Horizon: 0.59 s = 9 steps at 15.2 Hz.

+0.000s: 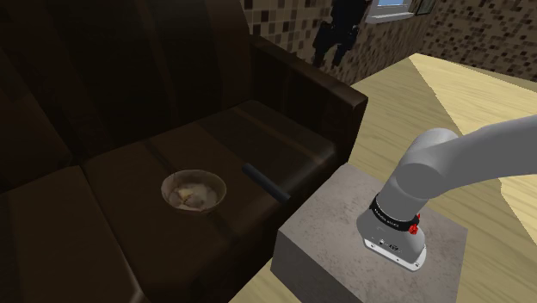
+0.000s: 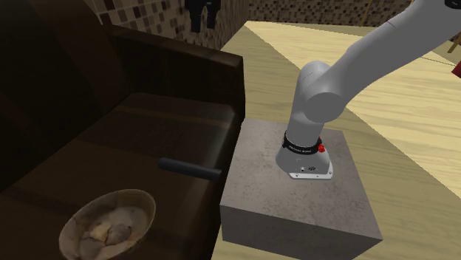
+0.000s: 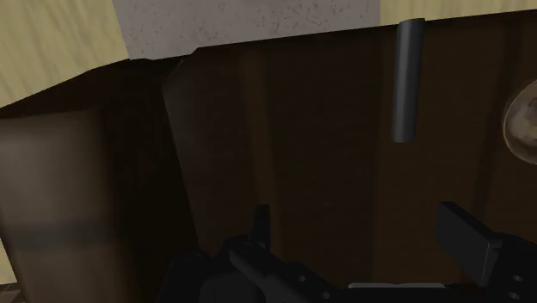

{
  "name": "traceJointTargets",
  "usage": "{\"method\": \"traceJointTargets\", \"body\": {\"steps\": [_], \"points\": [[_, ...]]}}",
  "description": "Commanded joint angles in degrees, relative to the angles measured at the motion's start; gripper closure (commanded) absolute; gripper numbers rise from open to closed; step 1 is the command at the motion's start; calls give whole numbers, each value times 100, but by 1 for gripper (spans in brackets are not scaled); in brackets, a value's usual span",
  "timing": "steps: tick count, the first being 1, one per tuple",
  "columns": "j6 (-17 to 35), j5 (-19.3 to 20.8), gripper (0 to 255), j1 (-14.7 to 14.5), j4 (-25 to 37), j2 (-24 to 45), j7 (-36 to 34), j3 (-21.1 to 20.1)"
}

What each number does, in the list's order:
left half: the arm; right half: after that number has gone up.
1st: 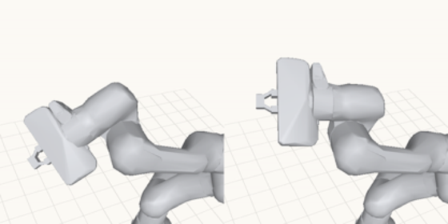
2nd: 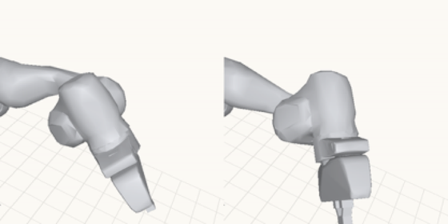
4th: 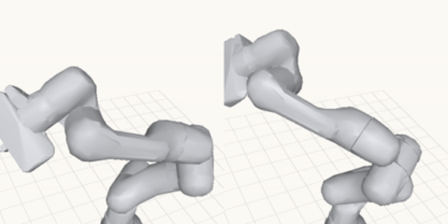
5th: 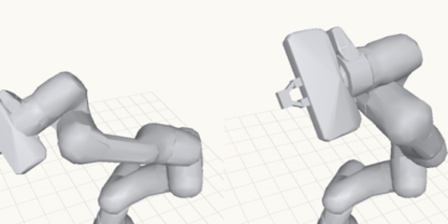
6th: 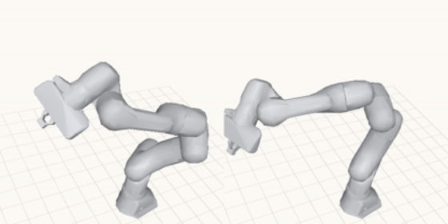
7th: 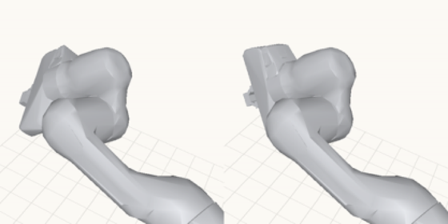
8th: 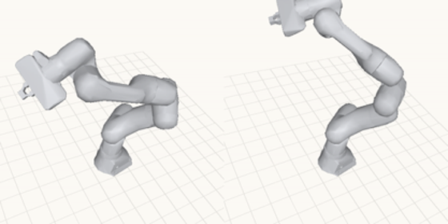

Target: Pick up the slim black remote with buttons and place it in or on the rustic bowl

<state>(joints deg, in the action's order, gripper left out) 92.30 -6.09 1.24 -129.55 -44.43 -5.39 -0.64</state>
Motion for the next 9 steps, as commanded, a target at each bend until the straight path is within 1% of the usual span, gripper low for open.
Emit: {"method": "traceJointTargets", "body": {"steps": [1,9], "points": [[0,0,0,0,0,0,0,0],[1029,-405,0,-232,-1210,-49,-568,-696]]}}
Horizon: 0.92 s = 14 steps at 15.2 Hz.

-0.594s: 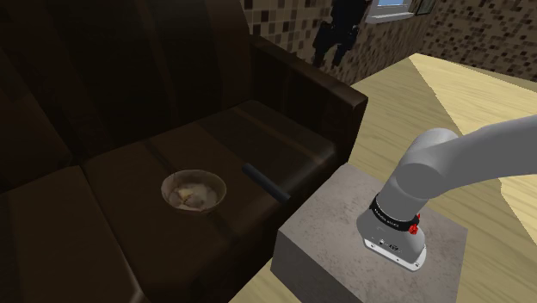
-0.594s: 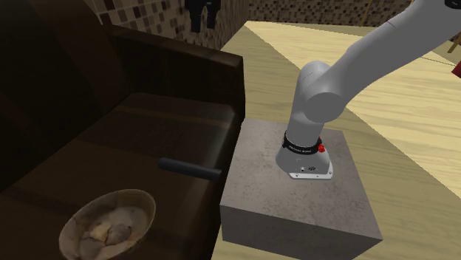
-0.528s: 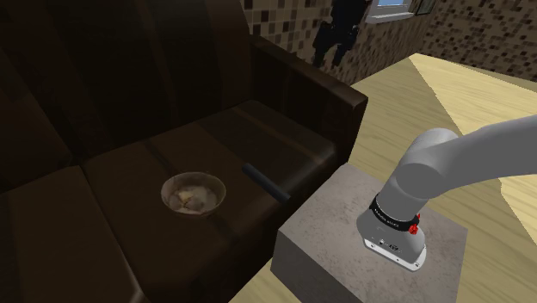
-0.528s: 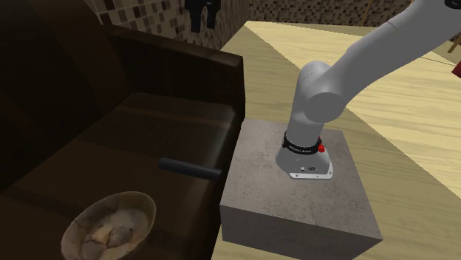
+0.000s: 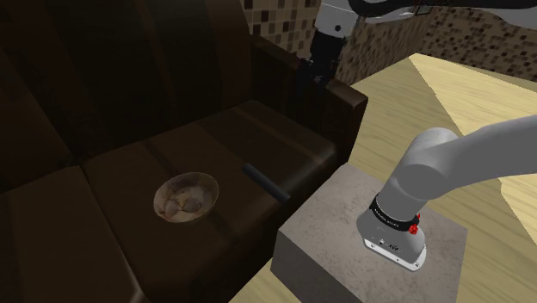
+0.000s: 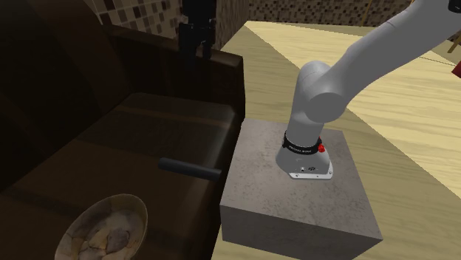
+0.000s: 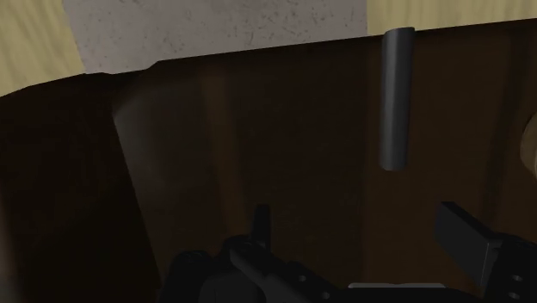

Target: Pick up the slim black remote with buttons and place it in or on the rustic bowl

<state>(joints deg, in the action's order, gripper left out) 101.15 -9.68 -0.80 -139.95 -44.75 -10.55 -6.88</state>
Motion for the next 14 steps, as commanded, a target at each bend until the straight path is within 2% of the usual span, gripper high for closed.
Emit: {"method": "traceJointTargets", "body": {"steps": [1,8,14], "points": [[281,-104,0,-65,-297,10,-124,-165],[1326,-538,0,-348,-1014,438,-629,-859],[2350,-883,0,-573,-1364,1189,-1083,-1507]]}}
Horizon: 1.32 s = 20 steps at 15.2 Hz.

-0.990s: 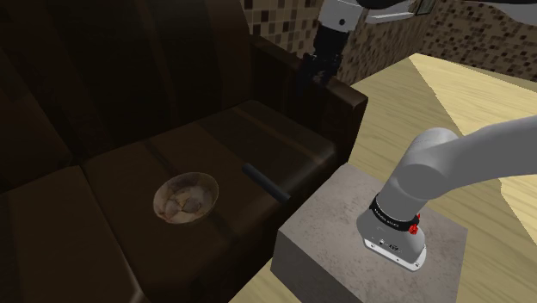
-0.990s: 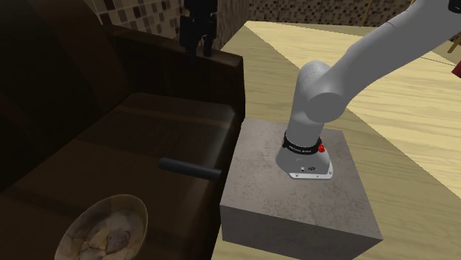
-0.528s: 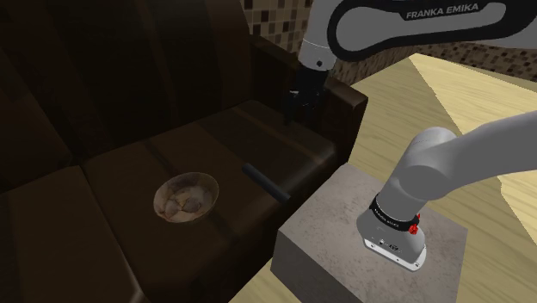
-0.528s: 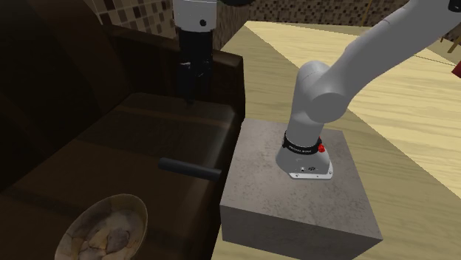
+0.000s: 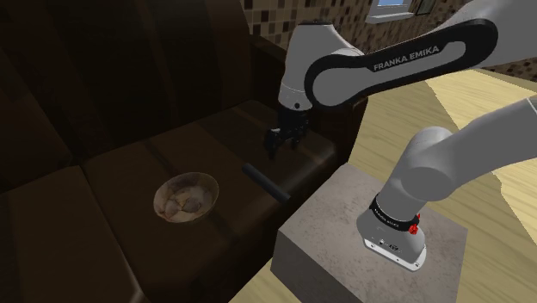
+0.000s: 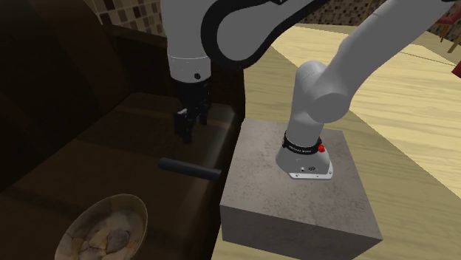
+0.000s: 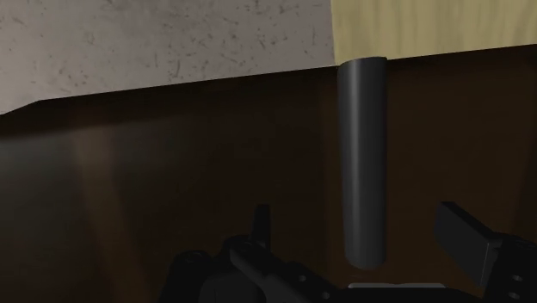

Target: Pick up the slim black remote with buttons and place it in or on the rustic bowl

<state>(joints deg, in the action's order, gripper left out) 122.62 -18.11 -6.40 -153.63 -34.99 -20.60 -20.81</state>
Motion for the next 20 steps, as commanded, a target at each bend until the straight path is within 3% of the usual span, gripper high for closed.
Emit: {"method": "traceJointTargets", "body": {"steps": [1,5,12,20], "points": [[384,-86,0,-40,-28,374,-157,-227],[1032,-188,0,-104,-79,1013,-458,-630],[1759,-193,0,-65,-277,1545,-501,-813],[1819,-188,0,-60,-289,1593,-507,-827]]}}
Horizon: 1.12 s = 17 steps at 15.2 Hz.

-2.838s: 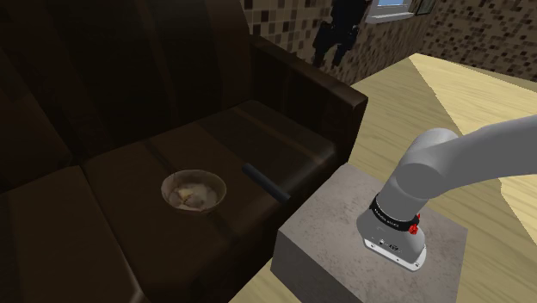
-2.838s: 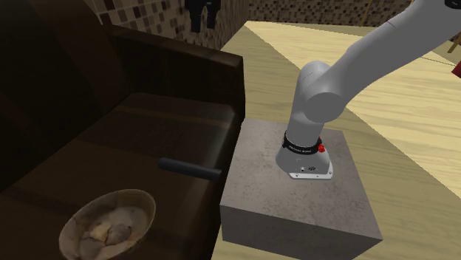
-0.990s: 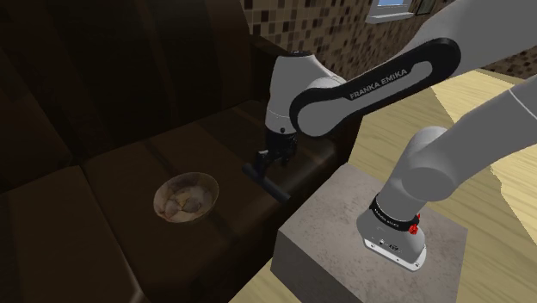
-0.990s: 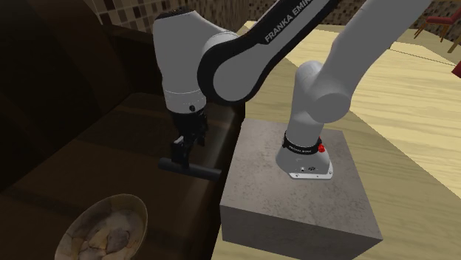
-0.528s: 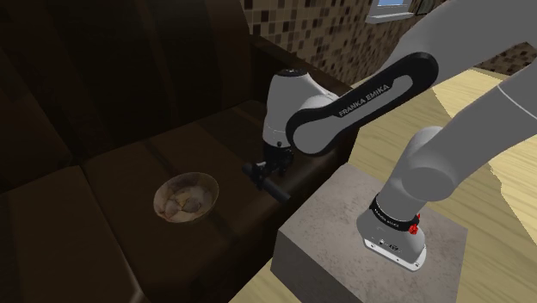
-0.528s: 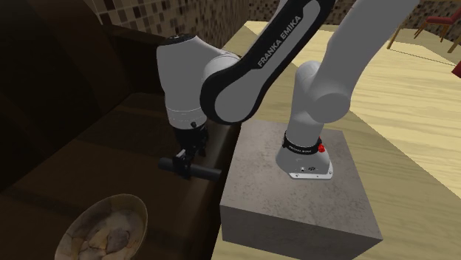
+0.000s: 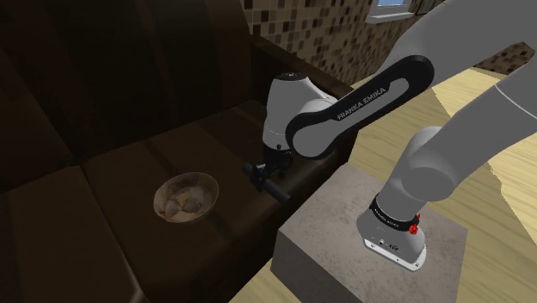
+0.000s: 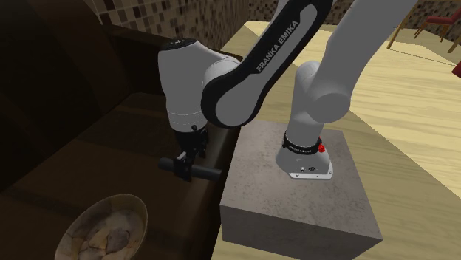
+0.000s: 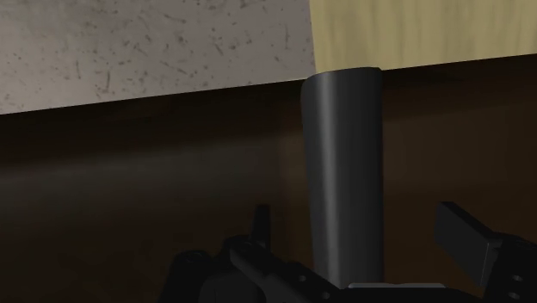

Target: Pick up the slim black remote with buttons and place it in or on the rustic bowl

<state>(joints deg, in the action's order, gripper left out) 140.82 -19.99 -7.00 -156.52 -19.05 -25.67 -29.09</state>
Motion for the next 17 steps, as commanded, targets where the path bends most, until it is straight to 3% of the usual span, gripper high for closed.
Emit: {"method": "traceJointTargets", "body": {"steps": [1,10,17], "points": [[0,0,255,0,0,0,0,0],[2,1,255,-3,-1,1,-1,2],[-723,2,255,-47,220,-510,10,158]]}}
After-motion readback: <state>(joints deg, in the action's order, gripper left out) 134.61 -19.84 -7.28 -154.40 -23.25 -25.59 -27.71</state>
